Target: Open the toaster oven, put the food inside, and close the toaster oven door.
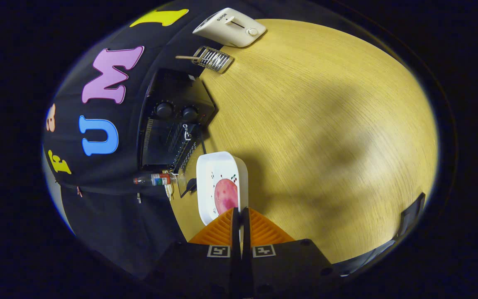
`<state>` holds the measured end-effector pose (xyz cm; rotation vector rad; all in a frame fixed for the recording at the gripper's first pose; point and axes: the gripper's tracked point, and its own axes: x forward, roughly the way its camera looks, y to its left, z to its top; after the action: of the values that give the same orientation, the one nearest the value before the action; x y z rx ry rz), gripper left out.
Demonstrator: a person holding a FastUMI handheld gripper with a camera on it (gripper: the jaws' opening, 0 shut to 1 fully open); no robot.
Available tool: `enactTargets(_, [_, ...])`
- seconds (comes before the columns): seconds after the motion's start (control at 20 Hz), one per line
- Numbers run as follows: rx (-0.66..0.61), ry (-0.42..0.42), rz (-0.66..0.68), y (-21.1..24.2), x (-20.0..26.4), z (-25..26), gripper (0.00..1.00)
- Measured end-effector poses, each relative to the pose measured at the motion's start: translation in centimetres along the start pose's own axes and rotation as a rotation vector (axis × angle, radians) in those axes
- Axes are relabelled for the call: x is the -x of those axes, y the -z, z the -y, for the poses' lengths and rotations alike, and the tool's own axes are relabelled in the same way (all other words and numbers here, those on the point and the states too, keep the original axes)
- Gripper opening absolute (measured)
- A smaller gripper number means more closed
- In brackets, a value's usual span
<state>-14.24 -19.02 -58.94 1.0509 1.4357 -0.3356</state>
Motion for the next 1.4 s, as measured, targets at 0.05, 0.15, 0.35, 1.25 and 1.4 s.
enactTargets(0.05, [-0.022,-0.011,0.026,0.5,-0.2,-0.8,0.05])
enactTargets(0.15, [-0.066,-0.044,0.062,0.8,-0.9,-2.9,0.05])
enactTargets(0.35, [-0.12,-0.087,0.126,1.1,-3.5,-7.4,0.05])
enactTargets(1.25, [-0.476,-0.125,0.455,-6.8,-20.1,-20.9,0.05])
enactTargets(1.4, [-0.546,-0.127,0.504,-7.3,-21.8,-21.9,0.05])
